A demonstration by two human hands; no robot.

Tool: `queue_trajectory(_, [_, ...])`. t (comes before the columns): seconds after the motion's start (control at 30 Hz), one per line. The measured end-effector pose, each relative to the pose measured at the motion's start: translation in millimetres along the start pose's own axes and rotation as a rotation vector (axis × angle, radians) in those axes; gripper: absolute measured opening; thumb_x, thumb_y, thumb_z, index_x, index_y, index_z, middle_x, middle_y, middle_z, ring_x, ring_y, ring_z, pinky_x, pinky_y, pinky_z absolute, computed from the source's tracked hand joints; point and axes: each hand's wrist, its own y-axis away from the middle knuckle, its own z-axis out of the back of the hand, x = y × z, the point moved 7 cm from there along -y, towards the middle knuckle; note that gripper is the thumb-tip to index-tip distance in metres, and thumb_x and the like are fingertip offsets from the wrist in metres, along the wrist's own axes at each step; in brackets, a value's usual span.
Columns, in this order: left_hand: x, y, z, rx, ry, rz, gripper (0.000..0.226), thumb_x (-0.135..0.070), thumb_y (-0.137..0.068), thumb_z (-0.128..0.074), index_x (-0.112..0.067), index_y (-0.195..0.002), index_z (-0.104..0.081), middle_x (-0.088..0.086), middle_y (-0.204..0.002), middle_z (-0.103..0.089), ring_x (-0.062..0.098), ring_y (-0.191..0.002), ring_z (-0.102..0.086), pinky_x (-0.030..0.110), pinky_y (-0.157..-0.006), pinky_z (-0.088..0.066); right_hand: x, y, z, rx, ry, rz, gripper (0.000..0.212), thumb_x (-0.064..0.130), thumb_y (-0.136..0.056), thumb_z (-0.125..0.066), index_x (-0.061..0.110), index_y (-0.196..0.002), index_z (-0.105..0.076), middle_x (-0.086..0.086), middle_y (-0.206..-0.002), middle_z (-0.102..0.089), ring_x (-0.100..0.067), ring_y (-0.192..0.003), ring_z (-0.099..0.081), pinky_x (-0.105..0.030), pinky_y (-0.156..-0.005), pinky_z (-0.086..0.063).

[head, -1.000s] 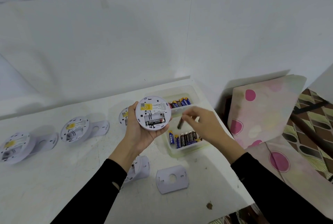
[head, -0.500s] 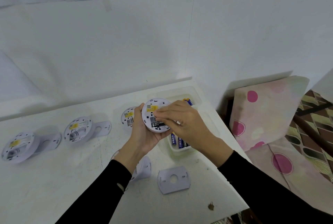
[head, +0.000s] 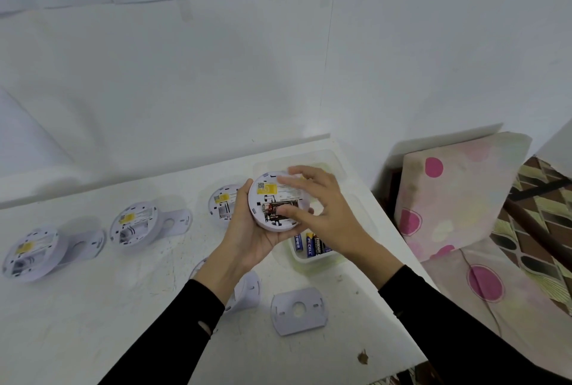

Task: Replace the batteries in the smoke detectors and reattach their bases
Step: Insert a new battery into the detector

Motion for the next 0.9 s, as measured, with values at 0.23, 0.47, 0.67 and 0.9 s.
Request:
queue_trajectory(0.23, [-6,3,-3,0.004,-0.047,-0.023,0.072,-0.061,-0.097,-0.03,-0.005,-0.138,-0.051,0.023,-0.13,-0.063,0.042,-0.119,-0.061,0.057,-0.093,-0.053,-28,15,-15,0.074,-0.826,-0.544,0.04,0.023,-0.098,-0.051,0.016,-0.137,-0.051,-0.004,-0.127,-0.065,-0.02,-0.119,-0.06,-0.035,-0.101,-0.049])
queue_trajectory(0.47, [-17,18,1,0.169,-0.166,-0.113,0.092,-0.022,-0.067,-0.091,-0.016,-0.146,-0.044,0.016,-0.142,-0.055,0.039,-0.127,-0.056,0.058,-0.091,-0.054,-26,21,-18,-0.027,-1.012,-0.632,0.033,0.015,-0.098,-0.052,0.005,-0.129,-0.058,-0.016,-0.123,-0.066,-0.031,-0.117,-0.061,-0.039,-0.098,-0.052])
queue_trajectory(0.67, [-19,23,4,0.19,-0.245,-0.105,0.101,-0.015,-0.059,-0.094,-0.019,-0.147,-0.044,0.015,-0.138,-0.059,0.039,-0.124,-0.059,0.058,-0.09,-0.054,-24,24,-23,-0.02,-1.051,-0.657,0.037,0.013,-0.096,-0.054,0.006,-0.133,-0.054,-0.018,-0.125,-0.064,-0.034,-0.117,-0.06,-0.049,-0.102,-0.047])
queue_trajectory(0.9, [-20,23,4,0.198,-0.25,-0.134,0.094,-0.014,-0.065,-0.09,-0.018,-0.146,-0.044,0.015,-0.137,-0.06,0.039,-0.124,-0.058,0.056,-0.088,-0.055,-25,24,-23,-0.055,-1.088,-0.668,0.039,0.02,-0.096,-0.053,0.006,-0.133,-0.054,-0.016,-0.126,-0.063,-0.035,-0.12,-0.058,-0.045,-0.097,-0.051])
